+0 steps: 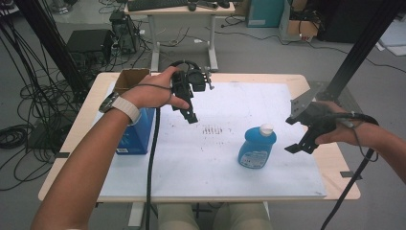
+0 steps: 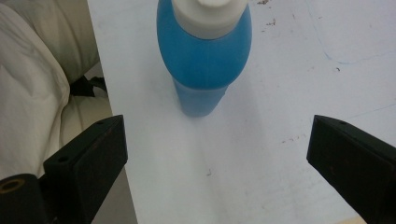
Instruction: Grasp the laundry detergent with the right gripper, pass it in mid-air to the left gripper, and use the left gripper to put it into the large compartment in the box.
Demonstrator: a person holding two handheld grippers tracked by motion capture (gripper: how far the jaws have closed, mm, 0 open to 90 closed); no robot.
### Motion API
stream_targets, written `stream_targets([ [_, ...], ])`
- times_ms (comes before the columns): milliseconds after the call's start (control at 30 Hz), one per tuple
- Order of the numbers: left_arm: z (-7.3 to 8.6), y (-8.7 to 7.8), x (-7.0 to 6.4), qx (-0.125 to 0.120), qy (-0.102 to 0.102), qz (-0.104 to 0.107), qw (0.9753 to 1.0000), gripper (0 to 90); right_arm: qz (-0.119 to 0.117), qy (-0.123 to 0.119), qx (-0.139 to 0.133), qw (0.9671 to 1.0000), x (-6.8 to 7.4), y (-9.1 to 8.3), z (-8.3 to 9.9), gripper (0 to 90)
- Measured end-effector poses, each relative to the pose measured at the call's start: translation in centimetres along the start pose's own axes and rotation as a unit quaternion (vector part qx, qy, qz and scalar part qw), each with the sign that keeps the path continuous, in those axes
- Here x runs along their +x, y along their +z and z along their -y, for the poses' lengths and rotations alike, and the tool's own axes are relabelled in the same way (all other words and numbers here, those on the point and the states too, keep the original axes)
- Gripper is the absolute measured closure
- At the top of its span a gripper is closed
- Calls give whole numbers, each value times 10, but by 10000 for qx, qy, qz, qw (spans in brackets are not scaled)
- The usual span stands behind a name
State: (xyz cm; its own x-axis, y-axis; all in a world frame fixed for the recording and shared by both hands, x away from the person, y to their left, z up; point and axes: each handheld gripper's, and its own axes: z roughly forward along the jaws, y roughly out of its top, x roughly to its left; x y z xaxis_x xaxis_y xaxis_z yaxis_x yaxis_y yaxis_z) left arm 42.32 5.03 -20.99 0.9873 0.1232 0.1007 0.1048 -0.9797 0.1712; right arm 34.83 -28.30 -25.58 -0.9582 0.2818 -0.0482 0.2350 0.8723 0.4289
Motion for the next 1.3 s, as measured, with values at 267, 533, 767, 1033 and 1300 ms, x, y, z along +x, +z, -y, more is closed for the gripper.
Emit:
stream_targets([
  [267,0,0,0,-35,-87,-35,10000,98,-27,193,-231,9995,3,7,7,66],
  [533,0,1,-2,-35,-52,-67,10000,91,-54,171,-390,9991,2,13,12,64],
  [767,2,1,-3,-9,-53,-103,9999,98,-12,155,-634,9979,0,18,18,52],
  [1033,3,4,-3,-4,-48,-95,9999,99,-76,65,-776,9969,-2,25,24,47],
  [1300,3,5,-4,-25,-62,-54,10000,100,-68,-64,-1176,9930,-6,34,30,42],
])
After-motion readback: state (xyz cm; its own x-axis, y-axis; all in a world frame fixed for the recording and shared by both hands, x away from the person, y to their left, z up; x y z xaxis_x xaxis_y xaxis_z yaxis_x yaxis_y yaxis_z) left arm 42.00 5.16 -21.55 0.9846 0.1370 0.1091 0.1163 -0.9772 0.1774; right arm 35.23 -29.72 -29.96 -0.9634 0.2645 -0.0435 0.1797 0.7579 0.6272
